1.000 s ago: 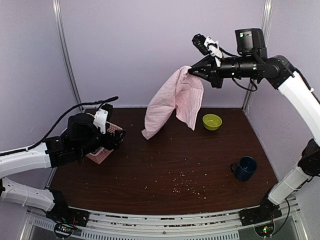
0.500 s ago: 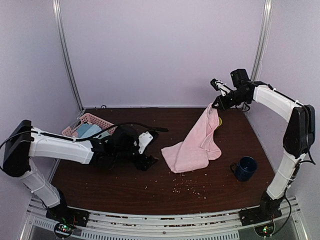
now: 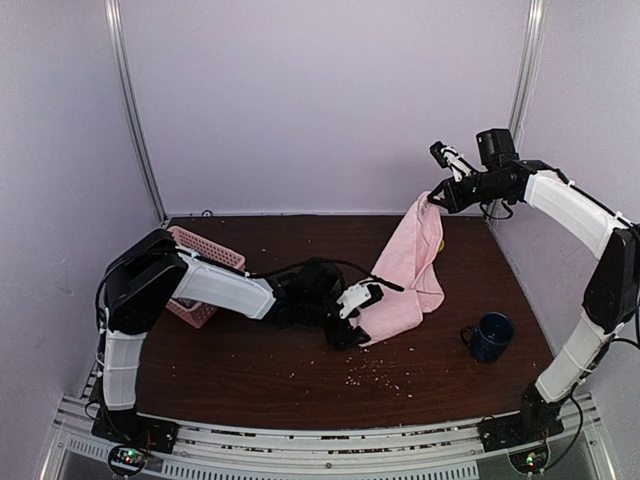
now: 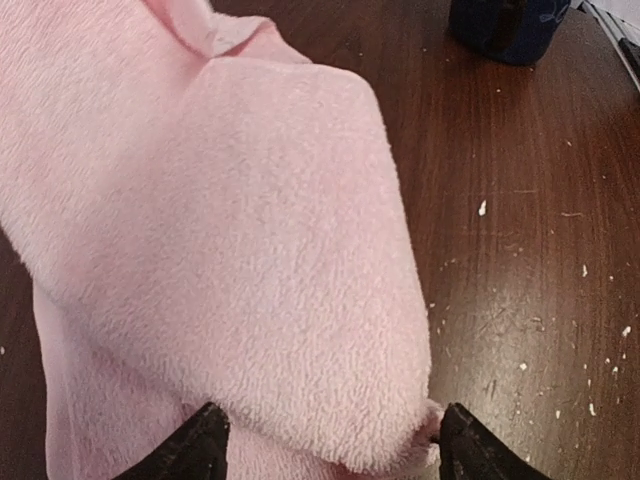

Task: Roll the towels
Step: Flatten out the towel at the center of the board.

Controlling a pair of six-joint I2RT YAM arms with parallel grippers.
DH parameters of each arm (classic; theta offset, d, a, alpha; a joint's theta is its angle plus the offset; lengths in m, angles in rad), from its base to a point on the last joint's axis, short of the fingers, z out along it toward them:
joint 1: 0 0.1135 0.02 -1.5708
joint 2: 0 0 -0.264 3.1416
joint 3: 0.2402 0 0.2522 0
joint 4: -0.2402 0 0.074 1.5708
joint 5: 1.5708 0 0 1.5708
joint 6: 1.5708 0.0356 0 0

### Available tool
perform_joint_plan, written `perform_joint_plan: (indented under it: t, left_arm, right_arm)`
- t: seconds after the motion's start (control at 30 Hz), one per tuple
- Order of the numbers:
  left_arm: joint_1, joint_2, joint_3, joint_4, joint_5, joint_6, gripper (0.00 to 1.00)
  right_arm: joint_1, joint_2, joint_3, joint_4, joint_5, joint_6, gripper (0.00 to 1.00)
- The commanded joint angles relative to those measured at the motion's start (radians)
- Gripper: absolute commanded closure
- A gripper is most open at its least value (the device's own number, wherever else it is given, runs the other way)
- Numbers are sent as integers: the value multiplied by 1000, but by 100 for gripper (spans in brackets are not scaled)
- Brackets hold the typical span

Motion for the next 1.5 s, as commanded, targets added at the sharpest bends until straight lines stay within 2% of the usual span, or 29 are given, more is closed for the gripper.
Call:
perform_joint_plan:
  t: [0.0, 0.07, 0.13, 0.2, 0.23, 0.27, 0.37, 0.53, 0.7, 0.83, 0.9, 1.03, 1.1, 1.17, 1.23, 1.27, 1.33, 1.4, 1.47]
  left_arm:
    - [-5, 51, 65, 18, 114, 6, 33]
    - [-4, 59, 67, 40, 124, -11, 50]
    - [-4, 57, 79, 28, 126, -26, 73]
    - [-3, 21, 61, 27, 123, -37, 92]
    - [-4, -13, 40, 40, 114, -42, 99]
    - [-3, -54, 15, 46, 104, -45, 100]
    - [-3, -211, -49, 16, 73, -47, 100]
    - [-4, -500, -102, -167, -3, -65, 100]
    - [-4, -756, -14, -476, -24, -105, 100]
    - [7, -874, -4, -558, -171, -95, 100]
    - [64, -853, 0, -576, -198, -79, 100]
    - [241, -669, -6, -551, 10, -76, 100]
    - [290, -504, 18, -518, 48, -72, 100]
    - [312, -351, 124, -547, -45, -62, 95]
    - [314, -234, 264, -604, -152, -64, 80]
    - [310, -215, 312, -612, -168, -67, 71]
    - [299, -240, 313, -579, -168, -78, 60]
    - [283, -290, 223, -548, -171, -84, 56]
    - [271, -339, 123, -549, -190, -91, 57]
  right_arm:
    - [-7, -18, -23, 30, -19, 22, 100]
    - [-8, -25, -30, 38, -20, 27, 100]
    - [-11, -31, -34, 41, -24, 28, 100]
    - [-14, -40, -34, 40, -41, 30, 100]
    - [-18, -48, -34, 39, -53, 33, 100]
    - [-22, -58, -35, 39, -67, 34, 100]
    - [-34, -101, -36, 38, -100, 31, 100]
    - [-53, -219, -36, 19, -214, 41, 100]
    - [-65, -391, -76, 16, -339, 50, 100]
    - [-67, -427, -136, -20, -351, 40, 100]
    - [-67, -422, -197, -3, -318, 33, 100]
    - [-68, -333, -258, -3, -224, -20, 100]
    - [-66, -271, -284, 27, -140, -39, 100]
    - [-67, -177, -288, 63, -29, -43, 100]
    - [-67, -63, -236, 39, 54, -62, 100]
    - [-68, -9, -194, 14, 91, -59, 100]
    - [-77, 51, -143, -12, 100, -49, 100]
    - [-79, 60, -156, 20, 97, -36, 100]
    - [-78, 51, -199, 65, 73, -30, 100]
